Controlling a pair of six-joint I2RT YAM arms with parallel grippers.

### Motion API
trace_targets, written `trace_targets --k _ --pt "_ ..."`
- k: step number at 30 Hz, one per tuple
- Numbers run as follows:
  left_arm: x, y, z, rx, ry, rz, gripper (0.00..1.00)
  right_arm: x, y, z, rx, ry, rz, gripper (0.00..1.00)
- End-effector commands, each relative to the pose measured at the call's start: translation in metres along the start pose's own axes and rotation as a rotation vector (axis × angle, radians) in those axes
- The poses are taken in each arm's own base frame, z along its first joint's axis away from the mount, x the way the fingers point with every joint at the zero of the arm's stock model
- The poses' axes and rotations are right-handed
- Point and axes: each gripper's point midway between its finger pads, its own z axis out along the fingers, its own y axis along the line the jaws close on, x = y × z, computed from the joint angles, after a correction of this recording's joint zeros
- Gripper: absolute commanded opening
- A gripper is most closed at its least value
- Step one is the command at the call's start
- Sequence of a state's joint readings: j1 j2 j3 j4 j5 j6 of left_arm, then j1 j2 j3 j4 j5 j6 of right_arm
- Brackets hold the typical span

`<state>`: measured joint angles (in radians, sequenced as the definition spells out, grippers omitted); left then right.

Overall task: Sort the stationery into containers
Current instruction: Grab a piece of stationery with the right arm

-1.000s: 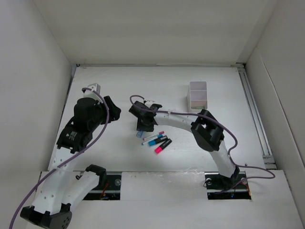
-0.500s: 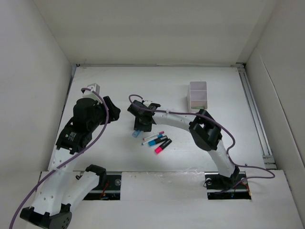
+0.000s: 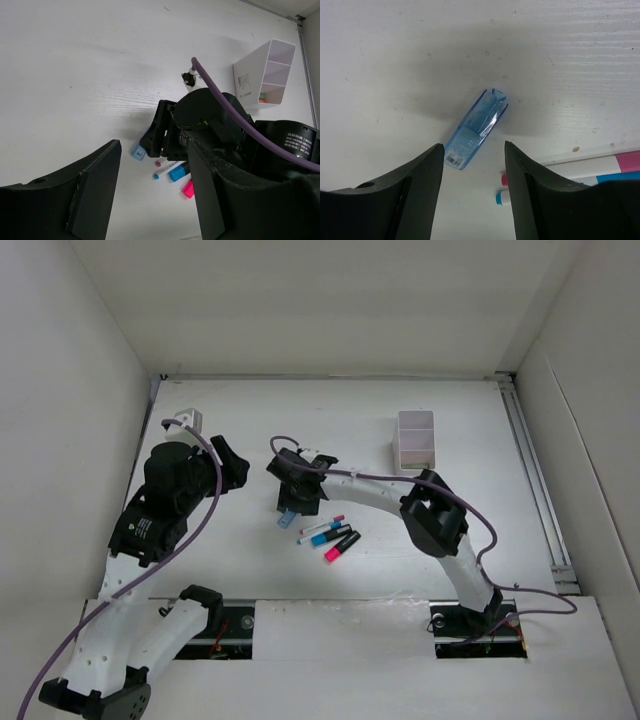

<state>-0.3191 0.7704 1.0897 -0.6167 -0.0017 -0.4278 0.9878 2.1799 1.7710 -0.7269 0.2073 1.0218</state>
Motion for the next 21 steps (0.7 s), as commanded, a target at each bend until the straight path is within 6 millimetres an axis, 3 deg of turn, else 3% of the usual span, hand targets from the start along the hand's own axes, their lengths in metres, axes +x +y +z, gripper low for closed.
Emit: trace_targets --k 1,9,16,19,21 --pt "-0.011 -0.006 -0.005 0.017 -0.036 -0.003 0.52 0.004 0.007 0.005 0.004 0.006 -0.007 0.58" --pt "-0.006 -0.008 -0.003 0.032 -0.017 -0.002 0.51 0.005 0.009 0.027 0.038 0.012 -0.014 0.58" --pt "-0.007 -0.008 -0.006 0.036 -0.026 0.006 0.51 0.003 -0.01 0.032 0.113 -0.024 -0.017 0.3" --pt "-0.004 -0.006 -0.004 0.032 -0.018 0.007 0.51 0.001 -0.009 0.025 0.105 -0.031 -0.014 0.17" --pt "-0.006 -0.007 -0.004 0.037 -0.027 0.006 0.51 -0.005 0.002 0.018 0.044 -0.026 0.009 0.12"
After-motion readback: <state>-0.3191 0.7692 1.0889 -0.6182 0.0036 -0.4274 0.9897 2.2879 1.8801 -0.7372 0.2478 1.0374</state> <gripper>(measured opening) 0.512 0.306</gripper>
